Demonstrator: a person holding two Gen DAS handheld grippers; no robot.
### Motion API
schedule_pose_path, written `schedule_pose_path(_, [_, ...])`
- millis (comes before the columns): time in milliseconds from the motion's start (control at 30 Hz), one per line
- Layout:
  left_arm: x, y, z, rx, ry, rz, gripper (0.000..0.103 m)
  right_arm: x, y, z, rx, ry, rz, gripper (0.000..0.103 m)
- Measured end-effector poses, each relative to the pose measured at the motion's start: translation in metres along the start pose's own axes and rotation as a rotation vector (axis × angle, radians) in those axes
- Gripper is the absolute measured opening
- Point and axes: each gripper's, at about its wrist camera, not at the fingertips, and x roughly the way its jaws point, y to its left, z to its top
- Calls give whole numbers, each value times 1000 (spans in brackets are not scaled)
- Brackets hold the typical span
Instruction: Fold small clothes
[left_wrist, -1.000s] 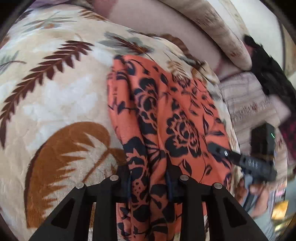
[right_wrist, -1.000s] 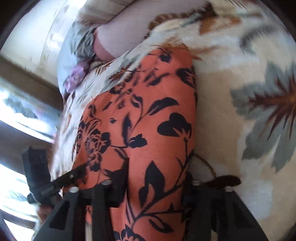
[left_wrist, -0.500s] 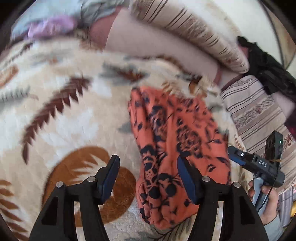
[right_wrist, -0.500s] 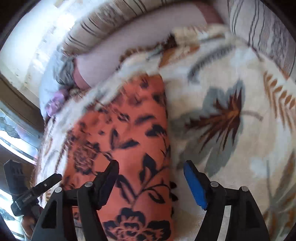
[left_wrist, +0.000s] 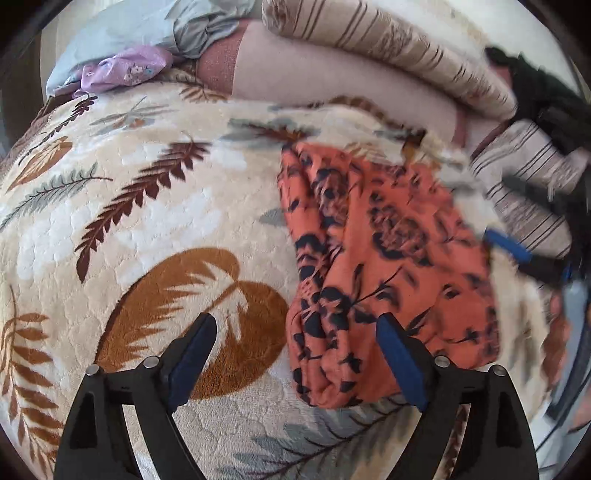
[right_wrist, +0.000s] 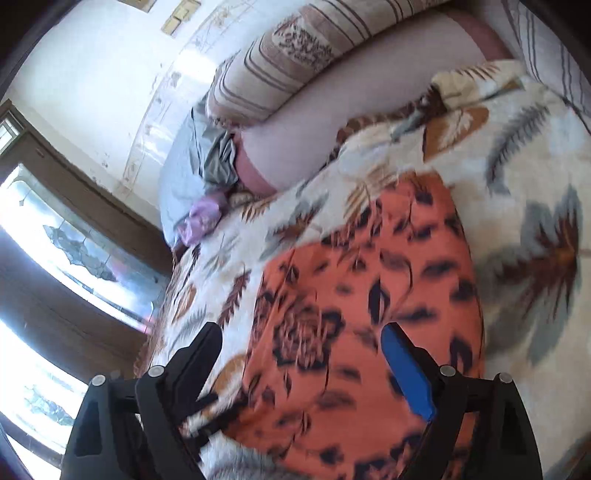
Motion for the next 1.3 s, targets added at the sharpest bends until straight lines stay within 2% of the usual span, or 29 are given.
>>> schedule_pose_path(67, [20,-3,-3,-1,30,13,88,37,-32,14,29,70,-170,98])
schedule_pose_path(100, [15,-4,-4,-10,16,5,88,52,-50,16,84,127,-205,97])
schedule_pose_path(133, [9,-6,-4,-5,4,16,88,48,-51,16,91,108,-197,97])
schedule_pose_path(200, [-2,-8,-5,30,-38,58,89,25,-27,16,19,43,-165,97])
schedule_pose_path(267, [-2,-17,-8,59,-51,101,88,5,-2,6,-53,-4,-179,97])
schedule_pose_path(400, [-24,-23,-13,93,-68,118,89,-43,30,-39,-241,-98,-286,98])
schedule_pose_path(467, [-37,-25,-15,92,-112,133,89,-58,37,-64,-302,-95,-347,103])
schedule_pose_path(533, [-56,-27,-20,79,-155,149,89,-62,42,-88,-339,-79,-414,103])
schedule_pose_path(667, [-93,-37,-31,47,-209,148,89,-79,50,-118,-330,-45,-410,103])
schedule_pose_path(833, [-139,-52,-53,25,-261,121,89,-116,77,-135,-364,-115,-498,103])
schedule_pose_path(867, [-146,-54,-57,16,-269,111,92,-124,81,-138,-357,-117,-500,103])
schedule_pose_path(967, [-158,-61,-66,8,-263,125,95,-134,86,-147,-357,-101,-521,103])
schedule_pose_path(1067, [-170,-67,-69,1,-259,171,95,-141,91,-153,-375,-97,-547,103])
schedule_pose_path(1167, [-187,-75,-72,10,-295,141,97,-151,96,-155,-373,-108,-537,103])
schedule_pose_path(1233, [-196,-79,-72,13,-316,120,103,-155,100,-155,-377,-111,-534,103])
schedule_pose_path(1300, [-201,-84,-75,20,-336,122,103,-159,102,-156,-393,-114,-531,103])
